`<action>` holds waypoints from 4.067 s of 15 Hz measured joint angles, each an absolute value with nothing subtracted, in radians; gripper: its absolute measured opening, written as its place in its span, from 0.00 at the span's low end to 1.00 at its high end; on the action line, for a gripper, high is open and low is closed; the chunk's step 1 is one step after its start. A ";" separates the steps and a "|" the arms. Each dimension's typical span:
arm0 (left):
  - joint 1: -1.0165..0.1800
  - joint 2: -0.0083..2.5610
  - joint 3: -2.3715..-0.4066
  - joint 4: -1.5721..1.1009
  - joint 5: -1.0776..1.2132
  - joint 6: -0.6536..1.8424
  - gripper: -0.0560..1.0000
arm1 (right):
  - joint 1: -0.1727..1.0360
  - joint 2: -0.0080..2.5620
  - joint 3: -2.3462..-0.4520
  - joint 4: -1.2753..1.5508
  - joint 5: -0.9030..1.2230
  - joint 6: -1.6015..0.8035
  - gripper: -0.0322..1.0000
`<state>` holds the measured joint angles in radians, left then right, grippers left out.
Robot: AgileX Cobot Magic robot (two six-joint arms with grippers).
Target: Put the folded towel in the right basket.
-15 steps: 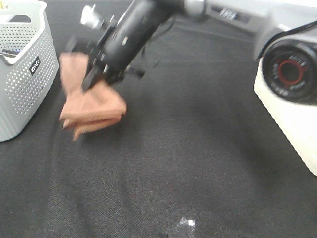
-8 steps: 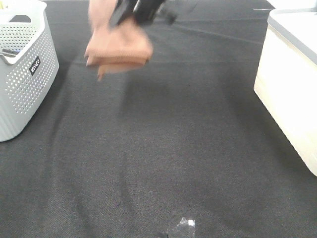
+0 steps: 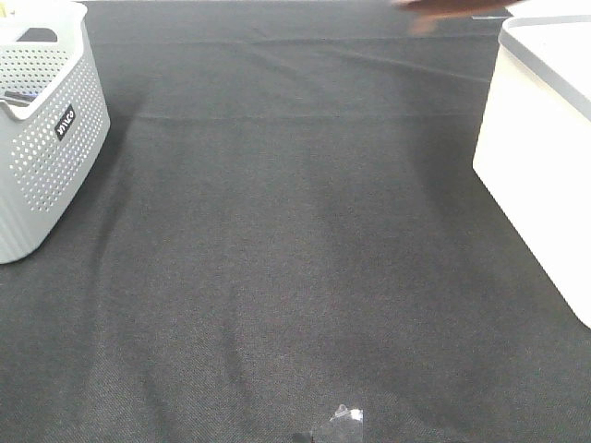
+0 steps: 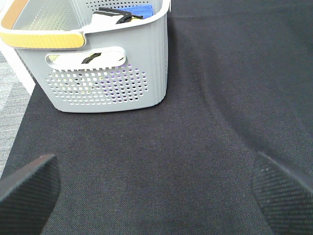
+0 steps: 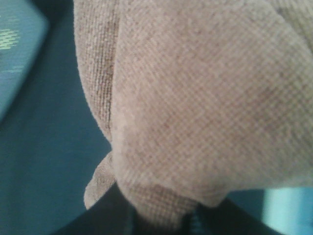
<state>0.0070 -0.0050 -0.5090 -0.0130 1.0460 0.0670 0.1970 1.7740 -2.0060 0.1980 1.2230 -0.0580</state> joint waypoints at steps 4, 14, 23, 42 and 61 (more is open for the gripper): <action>0.007 -0.005 -0.509 -0.013 1.046 0.067 0.99 | -0.048 1.703 -1.881 0.147 1.221 -0.059 0.23; 0.007 -0.005 -0.509 -0.013 1.046 0.067 0.99 | -0.198 1.783 -1.640 0.107 1.207 -0.078 0.63; 0.007 -0.005 -0.509 -0.013 1.046 0.067 0.99 | -0.198 1.768 -1.641 0.077 1.216 -0.089 0.97; 0.007 -0.005 -0.509 -0.013 1.046 0.067 0.99 | 0.127 1.131 -1.229 -0.057 1.209 0.100 0.97; 0.007 -0.005 -0.509 -0.012 1.046 0.067 0.99 | 0.127 -0.003 -0.460 -0.027 1.104 0.026 0.96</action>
